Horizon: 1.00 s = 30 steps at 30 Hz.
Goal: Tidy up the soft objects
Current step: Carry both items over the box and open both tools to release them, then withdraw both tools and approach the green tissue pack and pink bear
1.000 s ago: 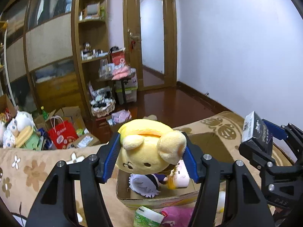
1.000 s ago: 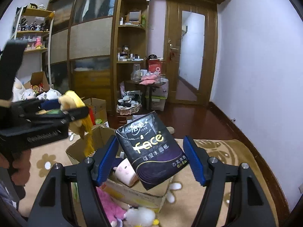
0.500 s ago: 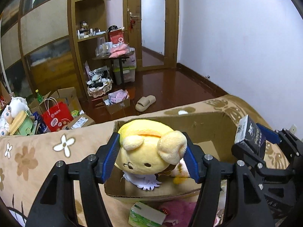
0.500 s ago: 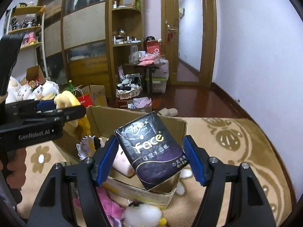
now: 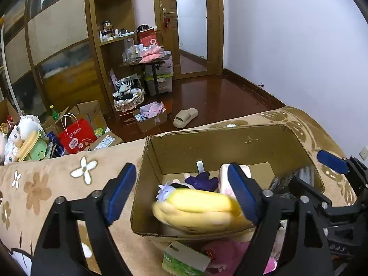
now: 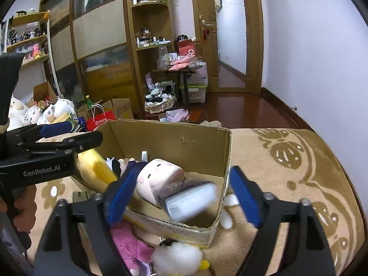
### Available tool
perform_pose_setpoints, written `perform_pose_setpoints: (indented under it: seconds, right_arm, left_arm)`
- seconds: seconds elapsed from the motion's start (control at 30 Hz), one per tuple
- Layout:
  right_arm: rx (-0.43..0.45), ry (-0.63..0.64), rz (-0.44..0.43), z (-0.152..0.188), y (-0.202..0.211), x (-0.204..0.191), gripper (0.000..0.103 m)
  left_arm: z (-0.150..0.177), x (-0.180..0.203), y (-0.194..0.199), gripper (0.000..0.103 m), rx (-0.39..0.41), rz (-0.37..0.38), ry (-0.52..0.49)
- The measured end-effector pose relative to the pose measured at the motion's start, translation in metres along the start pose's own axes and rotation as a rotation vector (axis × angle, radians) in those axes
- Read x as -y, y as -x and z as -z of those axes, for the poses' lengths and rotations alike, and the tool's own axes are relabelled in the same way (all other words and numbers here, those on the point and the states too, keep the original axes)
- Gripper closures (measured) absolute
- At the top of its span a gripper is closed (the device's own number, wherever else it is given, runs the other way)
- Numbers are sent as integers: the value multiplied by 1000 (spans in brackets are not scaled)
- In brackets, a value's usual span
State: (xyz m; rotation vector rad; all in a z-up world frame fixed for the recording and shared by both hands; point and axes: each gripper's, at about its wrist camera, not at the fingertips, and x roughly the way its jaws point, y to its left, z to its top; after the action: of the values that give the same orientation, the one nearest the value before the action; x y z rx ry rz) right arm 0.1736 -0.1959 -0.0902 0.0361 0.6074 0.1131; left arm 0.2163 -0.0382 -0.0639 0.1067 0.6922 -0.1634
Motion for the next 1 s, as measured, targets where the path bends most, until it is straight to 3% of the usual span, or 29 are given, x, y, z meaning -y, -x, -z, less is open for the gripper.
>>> perform_pose_setpoints:
  seconds: [0.3, 1.0]
  right_arm:
    - [11, -35, 20, 1, 20, 1, 1]
    - [12, -78, 62, 8, 68, -7, 0]
  left_arm:
    - [-1, -7, 16, 4, 2, -31, 21]
    - [15, -11, 86, 3, -20, -66, 7]
